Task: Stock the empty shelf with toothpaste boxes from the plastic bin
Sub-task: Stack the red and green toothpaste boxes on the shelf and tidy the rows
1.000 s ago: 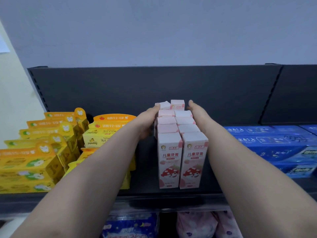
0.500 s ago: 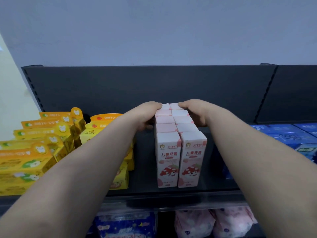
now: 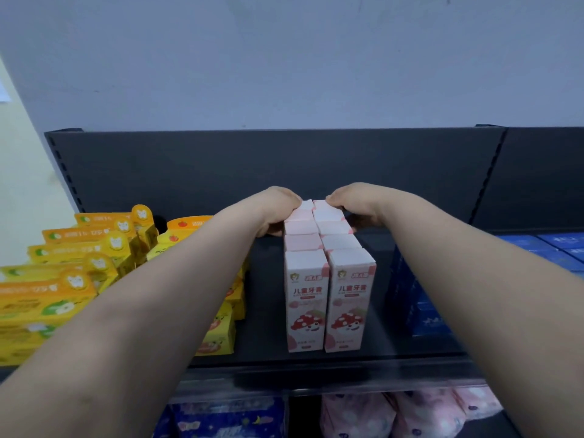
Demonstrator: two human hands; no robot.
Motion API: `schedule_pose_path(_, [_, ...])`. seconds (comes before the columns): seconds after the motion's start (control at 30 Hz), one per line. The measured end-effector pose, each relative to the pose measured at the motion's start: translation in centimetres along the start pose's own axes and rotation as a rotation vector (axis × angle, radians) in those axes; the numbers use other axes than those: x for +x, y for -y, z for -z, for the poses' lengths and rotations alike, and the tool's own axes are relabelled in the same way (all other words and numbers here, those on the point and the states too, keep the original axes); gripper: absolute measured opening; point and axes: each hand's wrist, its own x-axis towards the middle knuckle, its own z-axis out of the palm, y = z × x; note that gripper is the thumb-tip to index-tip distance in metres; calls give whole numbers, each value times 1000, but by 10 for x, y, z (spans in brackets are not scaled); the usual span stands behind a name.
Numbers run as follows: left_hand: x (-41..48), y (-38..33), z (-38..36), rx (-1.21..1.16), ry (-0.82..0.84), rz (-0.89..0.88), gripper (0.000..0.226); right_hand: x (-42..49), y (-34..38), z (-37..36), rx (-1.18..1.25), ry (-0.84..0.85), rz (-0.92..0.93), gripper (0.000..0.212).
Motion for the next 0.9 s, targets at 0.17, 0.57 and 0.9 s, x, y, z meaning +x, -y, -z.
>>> schedule_pose_path(0.17, [-2,1,-6,-10,-97,-39,23,-1,-1,-5,-70,-65,21,11])
schedule_pose_path(0.57, [-47,31,-34,-655,-50,20,38,-25,-33,-27,628,-124,36,43])
schedule_pose_path(0.9, [-55,33,-38,-682,-68,5,46,-39,-28,-33,611,-112,50,51])
